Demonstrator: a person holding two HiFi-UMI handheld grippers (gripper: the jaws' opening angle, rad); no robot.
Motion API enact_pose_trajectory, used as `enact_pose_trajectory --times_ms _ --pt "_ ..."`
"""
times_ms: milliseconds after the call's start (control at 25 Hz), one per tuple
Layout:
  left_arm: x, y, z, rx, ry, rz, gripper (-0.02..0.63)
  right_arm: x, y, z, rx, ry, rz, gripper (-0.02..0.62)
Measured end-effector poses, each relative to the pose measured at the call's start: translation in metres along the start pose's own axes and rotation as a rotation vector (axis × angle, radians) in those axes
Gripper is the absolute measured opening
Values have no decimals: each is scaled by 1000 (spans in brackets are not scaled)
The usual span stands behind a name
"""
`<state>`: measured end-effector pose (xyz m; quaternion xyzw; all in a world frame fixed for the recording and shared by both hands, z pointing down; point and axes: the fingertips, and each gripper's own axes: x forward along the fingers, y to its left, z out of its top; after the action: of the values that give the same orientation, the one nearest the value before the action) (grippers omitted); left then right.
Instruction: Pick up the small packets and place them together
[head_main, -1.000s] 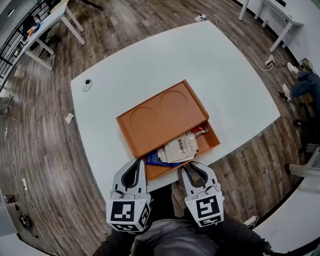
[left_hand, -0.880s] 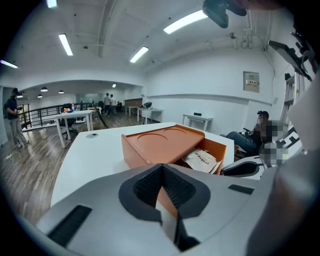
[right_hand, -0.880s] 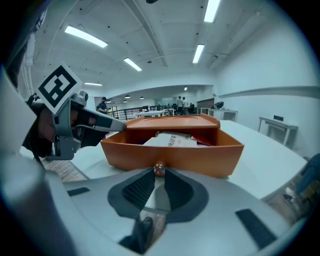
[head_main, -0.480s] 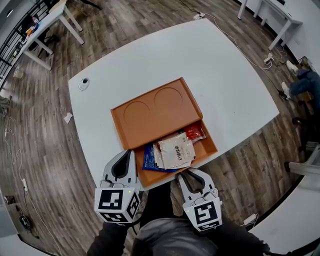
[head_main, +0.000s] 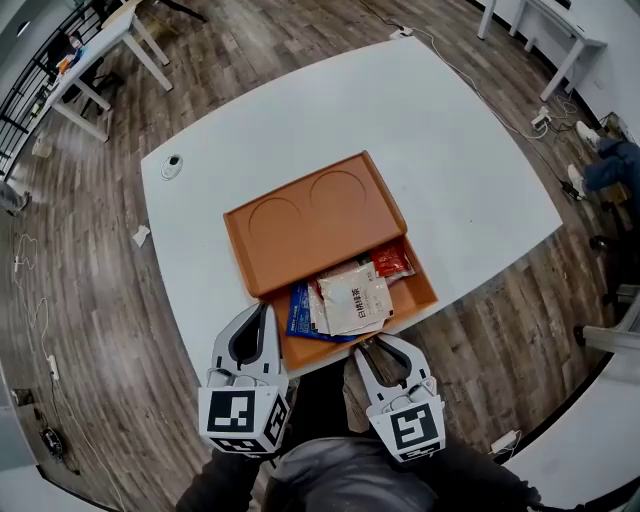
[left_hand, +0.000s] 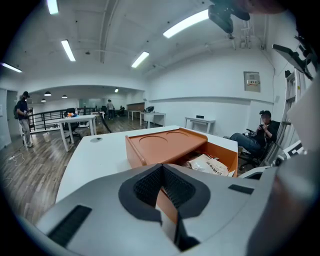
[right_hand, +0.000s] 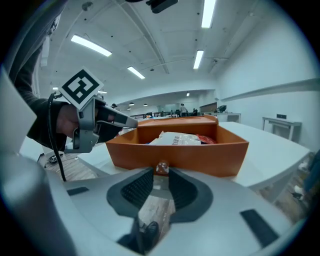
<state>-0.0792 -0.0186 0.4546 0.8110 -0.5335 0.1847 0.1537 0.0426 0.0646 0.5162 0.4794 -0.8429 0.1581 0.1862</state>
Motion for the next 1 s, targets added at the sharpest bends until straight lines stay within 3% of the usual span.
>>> enact_pose_trajectory --times_ms 120,320,520,760,1000 --pt "-14 -9 -4 2 -16 14 3 -3 -2 -6 18 -11 17 137" --pt "-45 -36 -20 -16 2 15 3 -30 -3 -10 3 13 38 137" --pt "-69 -67 -26 -40 20 -16 3 -54 -2 15 -64 10 65 137" --pt "-76 -74 11 -25 -51 -47 3 -50 4 64 -167 -3 101 137" --pt "-69 -60 45 -27 -118 -50 3 -16 1 93 -278 76 138 137"
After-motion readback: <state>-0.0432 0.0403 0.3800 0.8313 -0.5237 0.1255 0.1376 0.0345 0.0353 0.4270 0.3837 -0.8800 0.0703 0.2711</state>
